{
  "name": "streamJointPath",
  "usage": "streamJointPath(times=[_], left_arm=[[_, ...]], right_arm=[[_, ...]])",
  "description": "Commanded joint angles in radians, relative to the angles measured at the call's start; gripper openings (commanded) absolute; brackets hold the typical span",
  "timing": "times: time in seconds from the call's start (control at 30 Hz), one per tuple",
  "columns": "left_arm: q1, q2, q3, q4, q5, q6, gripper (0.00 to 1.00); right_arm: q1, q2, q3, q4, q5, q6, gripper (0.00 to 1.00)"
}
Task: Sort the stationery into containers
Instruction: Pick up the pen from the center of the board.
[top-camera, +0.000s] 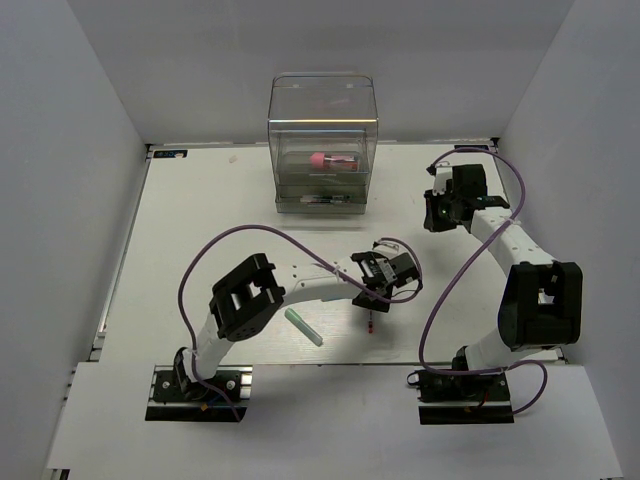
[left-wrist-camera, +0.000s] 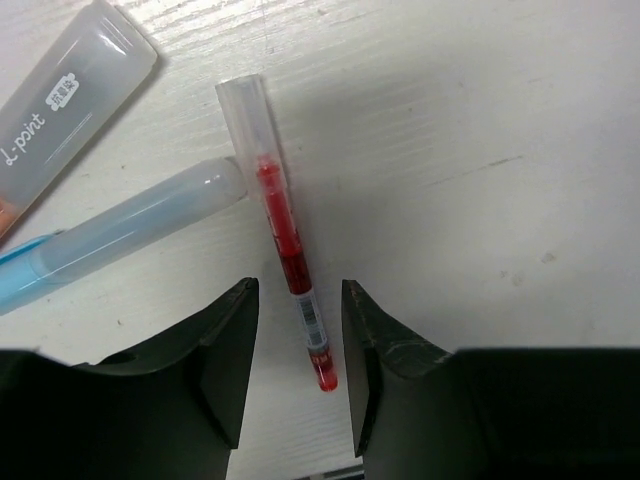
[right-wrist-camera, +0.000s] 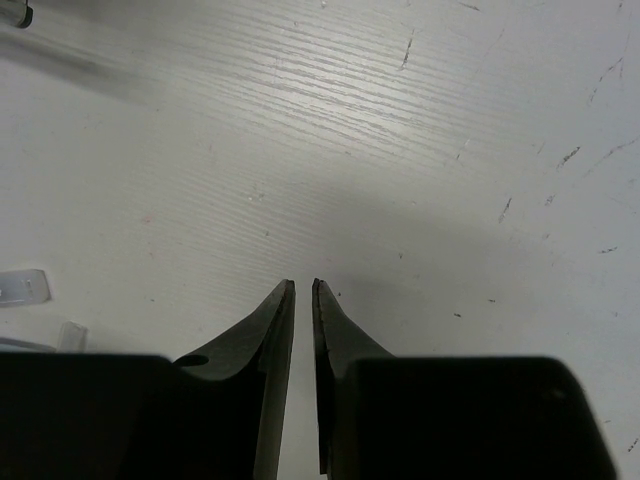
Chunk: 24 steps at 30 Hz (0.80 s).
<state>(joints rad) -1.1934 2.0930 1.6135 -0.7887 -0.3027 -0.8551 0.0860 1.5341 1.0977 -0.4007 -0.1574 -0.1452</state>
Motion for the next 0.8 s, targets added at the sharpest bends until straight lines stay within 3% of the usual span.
streamJointPath(times=[0.0, 0.2, 0.43, 0.47, 0.5, 0.6, 0.73, 0.77], left_arm=[[-0.005, 0.030, 0.045, -0.033, -0.042, -0.005, 0.49], [-0.005, 0.058, 0.066, -0.046, -0.033, -0.005, 0.43], [-0.005, 0.021, 0.043, -0.006, -0.024, 0.004, 0.07], [-0.005, 0.001, 0.030, 0.015, -0.024, 0.004, 0.04], [-0.005, -0.020, 0.011, 0.043, -0.013, 0.013, 0.02], [0.020, -0.140, -0.101, 0.204, 0.054, 0.027, 0.00], [0.044, -0.319, -0.297, 0.478, 0.062, 0.037, 0.00], [0.072, -0.370, -0.312, 0.505, 0.051, 0.037, 0.00]], right_arm=[[-0.002, -0.037, -0.009, 0.022, -0.018, 0.013, 0.19], [-0.003, -0.051, -0.033, 0.030, -0.019, 0.018, 0.19], [-0.003, -0.065, -0.062, 0.028, -0.059, 0.013, 0.22], [-0.002, -0.075, -0.073, 0.030, -0.067, 0.013, 0.25], [-0.005, -0.075, -0.073, 0.030, -0.097, 0.007, 0.38], [-0.002, -0.117, -0.123, 0.057, -0.194, -0.048, 0.57], [0.001, -0.201, -0.272, 0.117, -0.275, -0.163, 0.61], [0.001, -0.230, -0.289, 0.146, -0.290, -0.191, 0.55]])
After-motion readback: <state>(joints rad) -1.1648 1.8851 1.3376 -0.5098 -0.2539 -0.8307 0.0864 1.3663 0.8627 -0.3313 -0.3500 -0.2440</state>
